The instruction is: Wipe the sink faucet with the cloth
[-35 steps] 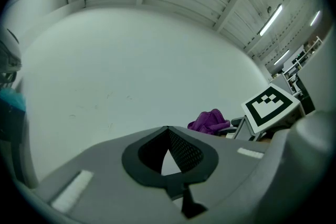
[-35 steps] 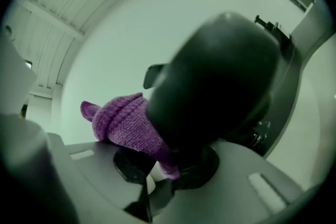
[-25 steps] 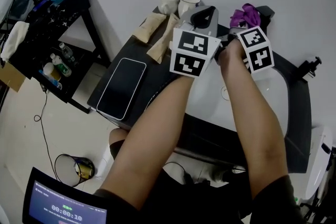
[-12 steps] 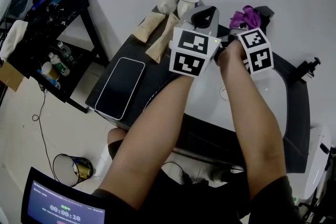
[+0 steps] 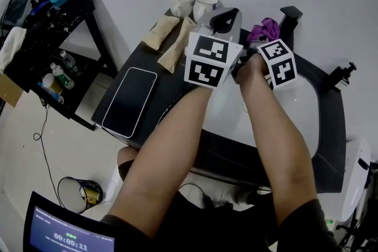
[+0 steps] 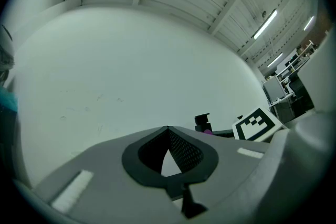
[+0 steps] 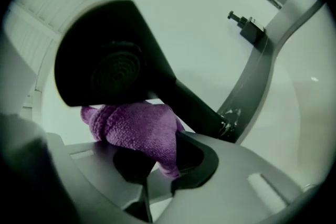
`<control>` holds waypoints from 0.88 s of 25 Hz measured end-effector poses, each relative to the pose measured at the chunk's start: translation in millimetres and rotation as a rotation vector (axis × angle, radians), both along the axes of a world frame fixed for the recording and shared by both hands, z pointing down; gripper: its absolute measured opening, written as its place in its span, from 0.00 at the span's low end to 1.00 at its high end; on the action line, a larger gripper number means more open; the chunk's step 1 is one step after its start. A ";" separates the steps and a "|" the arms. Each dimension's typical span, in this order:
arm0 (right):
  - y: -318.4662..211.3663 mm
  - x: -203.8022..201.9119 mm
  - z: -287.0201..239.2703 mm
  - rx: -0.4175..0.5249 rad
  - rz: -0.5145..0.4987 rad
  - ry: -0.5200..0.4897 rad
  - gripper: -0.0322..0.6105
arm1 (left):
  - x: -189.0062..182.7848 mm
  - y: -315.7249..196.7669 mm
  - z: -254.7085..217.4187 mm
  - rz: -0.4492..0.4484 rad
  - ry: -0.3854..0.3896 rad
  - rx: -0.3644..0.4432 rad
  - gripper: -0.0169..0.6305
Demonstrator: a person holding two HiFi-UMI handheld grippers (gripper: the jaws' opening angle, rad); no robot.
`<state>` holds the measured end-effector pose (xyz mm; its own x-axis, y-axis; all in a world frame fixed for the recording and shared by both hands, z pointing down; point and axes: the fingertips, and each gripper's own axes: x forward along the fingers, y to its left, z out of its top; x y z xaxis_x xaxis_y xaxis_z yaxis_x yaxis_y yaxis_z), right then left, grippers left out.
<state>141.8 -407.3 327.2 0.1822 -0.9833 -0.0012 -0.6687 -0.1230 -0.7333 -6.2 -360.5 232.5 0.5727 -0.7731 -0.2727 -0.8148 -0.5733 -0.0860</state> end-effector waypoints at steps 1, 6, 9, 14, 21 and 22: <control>1.6 -0.8 6.4 -0.014 -0.006 0.011 0.14 | 0.3 -0.3 0.1 0.001 -0.002 0.000 0.05; 5.0 -1.9 19.0 -0.047 -0.043 0.054 0.14 | 5.5 -0.9 1.9 0.033 -0.009 -0.006 0.05; 4.8 -8.6 18.0 -0.087 -0.121 0.098 0.14 | 13.5 0.9 7.8 0.088 -0.005 -0.034 0.05; 29.1 -16.8 9.2 -0.156 -0.337 0.301 0.14 | 20.4 0.2 19.8 0.151 0.068 -0.124 0.05; 96.9 26.7 -11.6 -0.120 -0.410 0.796 0.14 | 27.4 -1.6 28.3 0.135 0.078 -0.164 0.05; 104.9 36.3 -18.3 -0.100 -0.388 0.855 0.15 | 27.5 -2.0 29.4 0.132 0.081 -0.171 0.05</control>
